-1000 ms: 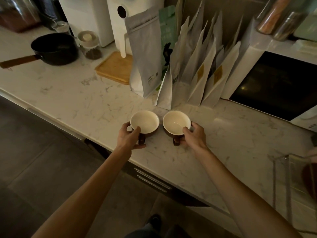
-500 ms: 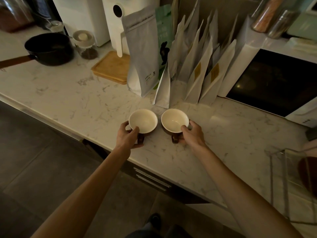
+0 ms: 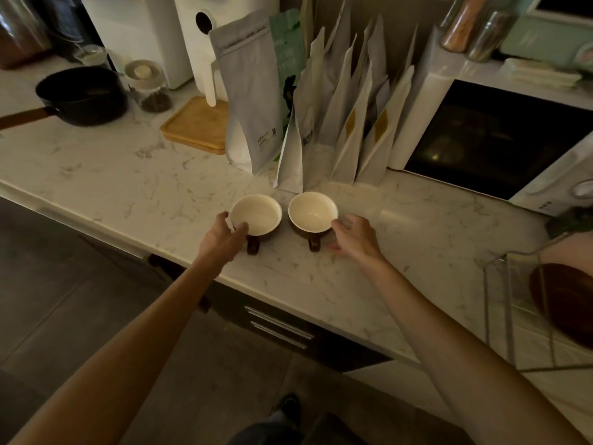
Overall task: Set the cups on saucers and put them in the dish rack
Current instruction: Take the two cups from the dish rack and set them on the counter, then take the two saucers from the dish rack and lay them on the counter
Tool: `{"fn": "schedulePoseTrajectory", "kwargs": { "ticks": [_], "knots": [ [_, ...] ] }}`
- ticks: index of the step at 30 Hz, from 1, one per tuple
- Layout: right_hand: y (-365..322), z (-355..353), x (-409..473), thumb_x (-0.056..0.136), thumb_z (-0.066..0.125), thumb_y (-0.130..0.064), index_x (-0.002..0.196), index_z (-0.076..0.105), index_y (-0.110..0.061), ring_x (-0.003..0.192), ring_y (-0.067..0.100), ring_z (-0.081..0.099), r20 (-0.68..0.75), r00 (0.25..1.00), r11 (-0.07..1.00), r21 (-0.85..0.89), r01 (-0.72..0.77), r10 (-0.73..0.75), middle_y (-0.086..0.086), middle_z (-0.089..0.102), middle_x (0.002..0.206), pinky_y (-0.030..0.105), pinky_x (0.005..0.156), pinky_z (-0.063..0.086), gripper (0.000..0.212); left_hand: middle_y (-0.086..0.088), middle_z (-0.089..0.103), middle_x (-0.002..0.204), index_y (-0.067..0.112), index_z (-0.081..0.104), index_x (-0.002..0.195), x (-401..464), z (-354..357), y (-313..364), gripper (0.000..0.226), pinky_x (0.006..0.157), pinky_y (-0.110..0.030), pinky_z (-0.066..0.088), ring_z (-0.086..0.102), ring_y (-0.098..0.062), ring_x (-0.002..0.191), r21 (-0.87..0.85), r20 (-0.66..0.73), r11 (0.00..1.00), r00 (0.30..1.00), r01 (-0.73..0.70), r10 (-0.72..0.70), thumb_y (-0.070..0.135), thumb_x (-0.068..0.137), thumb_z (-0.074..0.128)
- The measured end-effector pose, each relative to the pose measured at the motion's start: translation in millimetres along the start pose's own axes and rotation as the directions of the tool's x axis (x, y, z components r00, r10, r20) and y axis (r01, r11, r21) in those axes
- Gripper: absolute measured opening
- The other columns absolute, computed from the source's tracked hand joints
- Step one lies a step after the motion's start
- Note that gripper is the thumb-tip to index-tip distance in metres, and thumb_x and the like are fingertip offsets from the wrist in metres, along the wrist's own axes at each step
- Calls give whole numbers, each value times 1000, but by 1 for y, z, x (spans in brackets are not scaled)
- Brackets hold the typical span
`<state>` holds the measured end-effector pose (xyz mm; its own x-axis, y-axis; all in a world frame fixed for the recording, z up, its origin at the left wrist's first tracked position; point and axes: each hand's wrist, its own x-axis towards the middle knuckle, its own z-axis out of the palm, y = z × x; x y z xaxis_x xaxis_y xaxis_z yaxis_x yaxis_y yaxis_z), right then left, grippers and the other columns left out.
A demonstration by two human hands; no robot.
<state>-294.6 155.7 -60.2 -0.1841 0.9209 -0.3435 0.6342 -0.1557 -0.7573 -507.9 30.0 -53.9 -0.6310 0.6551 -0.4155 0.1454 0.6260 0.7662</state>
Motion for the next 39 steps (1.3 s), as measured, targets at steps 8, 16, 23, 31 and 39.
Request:
{"fn": "schedulePoseTrajectory", "kwargs": {
  "ticks": [8,16,23,31,39],
  "knots": [
    [-10,-49,-58,100,42,-43,140,42,-16,121,34,55,-29,957,782,-584,219,-290,11,58,135,41,86,46,48,-22,56,131,13,37,142,-35,-17,19,58,93,-49,45,55,-40,116,578,-56,771,930,-267,364,45,94,46],
    [13,-89,-110,101,44,-34,148,35,-14,140,33,36,-52,829,600,-716,358,-557,16,36,154,43,109,36,51,-11,56,136,18,46,137,-126,41,55,51,106,-59,35,51,-35,126,703,293,348,698,-620,653,42,92,51],
    [54,-144,-163,100,43,-36,144,42,-15,135,30,43,-63,808,586,-722,368,-586,14,43,150,42,102,42,48,-6,47,145,25,39,143,-201,101,78,56,107,-48,36,42,-29,135,693,448,158,592,-703,670,52,93,43],
    [122,-201,-230,100,44,-42,137,51,-22,104,24,65,17,856,609,-696,381,-517,5,66,122,34,76,49,43,5,38,152,39,22,147,-286,158,77,61,110,-41,32,40,-19,136,641,696,77,621,-763,361,61,92,36],
    [191,-269,-242,98,46,-46,135,51,-26,113,27,61,24,936,612,-750,249,-351,6,64,128,38,82,48,43,3,48,145,38,23,147,-342,224,92,60,104,-40,40,47,-20,129,547,801,23,531,-837,276,60,93,37]
  ]
}}
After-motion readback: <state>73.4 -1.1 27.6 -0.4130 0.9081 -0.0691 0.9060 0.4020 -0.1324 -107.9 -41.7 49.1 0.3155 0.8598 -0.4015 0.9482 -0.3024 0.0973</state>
